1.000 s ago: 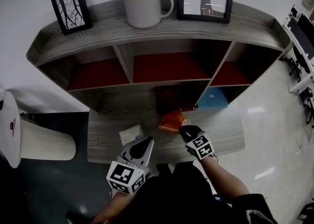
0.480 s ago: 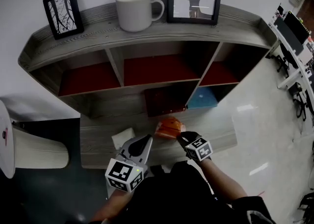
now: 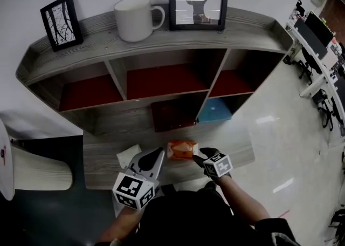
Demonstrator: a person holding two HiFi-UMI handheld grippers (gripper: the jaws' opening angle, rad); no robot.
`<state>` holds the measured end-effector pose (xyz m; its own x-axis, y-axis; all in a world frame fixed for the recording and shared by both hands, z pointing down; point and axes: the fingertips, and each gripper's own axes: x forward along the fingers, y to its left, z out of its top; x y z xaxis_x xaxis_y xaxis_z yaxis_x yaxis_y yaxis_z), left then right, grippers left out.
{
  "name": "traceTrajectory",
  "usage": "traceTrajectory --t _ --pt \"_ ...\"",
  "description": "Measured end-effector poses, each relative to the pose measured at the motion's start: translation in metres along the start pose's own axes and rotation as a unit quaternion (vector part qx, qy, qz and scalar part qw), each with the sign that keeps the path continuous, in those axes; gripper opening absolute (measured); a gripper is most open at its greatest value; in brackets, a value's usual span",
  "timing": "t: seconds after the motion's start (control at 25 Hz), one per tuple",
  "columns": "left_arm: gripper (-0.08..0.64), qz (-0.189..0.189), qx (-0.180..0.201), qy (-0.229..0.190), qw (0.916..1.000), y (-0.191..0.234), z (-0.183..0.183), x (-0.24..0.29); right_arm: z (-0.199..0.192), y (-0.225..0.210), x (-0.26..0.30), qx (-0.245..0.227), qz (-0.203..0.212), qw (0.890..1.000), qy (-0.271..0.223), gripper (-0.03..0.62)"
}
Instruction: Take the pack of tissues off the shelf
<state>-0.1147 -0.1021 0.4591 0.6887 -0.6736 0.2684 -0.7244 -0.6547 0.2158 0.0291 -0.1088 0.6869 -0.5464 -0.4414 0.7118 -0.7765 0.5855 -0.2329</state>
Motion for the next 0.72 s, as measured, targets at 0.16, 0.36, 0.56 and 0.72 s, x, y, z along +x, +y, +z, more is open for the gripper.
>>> traceTrajectory --t 0.16,0.36,0.56,0.72 --pt "0.012 0.002 -0.002 -0.001 1.0000 -0.011 0.007 0.016 0.021 -0.005 -0.028 -0.009 0.011 0.999 -0.043 0.156" --pt "0.012 0.002 0.001 -0.007 1.0000 -0.034 0.018 0.037 0.067 -0.002 -0.085 -0.038 0.040 0.990 -0.131 0.156" --pt "0.012 0.006 0.007 -0.015 0.9998 -0.057 0.030 0.056 0.103 0.002 -0.148 -0.065 0.064 0.976 -0.199 0.156" --pt "0.012 0.014 0.015 -0.023 0.9995 -0.076 0.039 0.068 0.119 -0.001 -0.190 -0.077 0.074 0.967 -0.233 0.156"
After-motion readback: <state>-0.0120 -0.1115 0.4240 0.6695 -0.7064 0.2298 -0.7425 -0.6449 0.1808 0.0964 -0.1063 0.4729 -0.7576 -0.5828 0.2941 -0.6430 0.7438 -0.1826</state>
